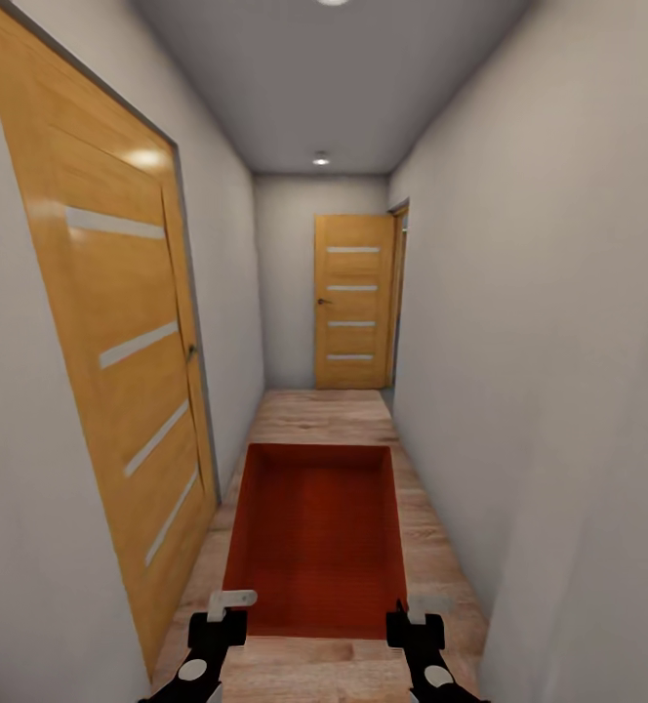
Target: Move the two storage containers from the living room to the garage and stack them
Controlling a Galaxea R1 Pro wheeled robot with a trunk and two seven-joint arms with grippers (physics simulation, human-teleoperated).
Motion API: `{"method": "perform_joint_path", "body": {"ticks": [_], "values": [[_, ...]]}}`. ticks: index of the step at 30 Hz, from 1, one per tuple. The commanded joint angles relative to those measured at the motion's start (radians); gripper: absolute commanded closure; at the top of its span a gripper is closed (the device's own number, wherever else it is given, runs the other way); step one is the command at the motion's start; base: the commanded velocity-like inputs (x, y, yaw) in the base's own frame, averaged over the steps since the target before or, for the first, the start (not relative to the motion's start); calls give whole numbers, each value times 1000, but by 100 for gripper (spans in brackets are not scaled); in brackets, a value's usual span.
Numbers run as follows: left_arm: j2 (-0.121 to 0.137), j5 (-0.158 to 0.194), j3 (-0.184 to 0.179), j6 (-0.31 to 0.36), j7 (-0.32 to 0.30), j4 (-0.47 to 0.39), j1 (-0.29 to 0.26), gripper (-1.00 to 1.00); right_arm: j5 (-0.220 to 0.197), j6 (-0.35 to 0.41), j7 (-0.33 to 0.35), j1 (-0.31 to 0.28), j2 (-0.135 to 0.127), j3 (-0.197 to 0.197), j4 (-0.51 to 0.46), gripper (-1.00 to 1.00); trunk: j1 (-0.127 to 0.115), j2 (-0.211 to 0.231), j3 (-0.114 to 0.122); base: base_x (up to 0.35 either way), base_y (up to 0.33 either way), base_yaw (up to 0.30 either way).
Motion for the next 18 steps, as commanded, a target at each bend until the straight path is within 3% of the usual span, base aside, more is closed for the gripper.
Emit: {"method": "perform_joint_path", "body": {"ticks": [1,18], "values": [[1,6,3,-2,10,2,0,100,17,-28,14,-2,0,-23,-50,100,1,-1,-2,321,13,-1],[1,7,3,-1,10,2,0,100,17,-29,14,-2,0,-22,-50,100,1,-1,-2,322,1,0]]}}
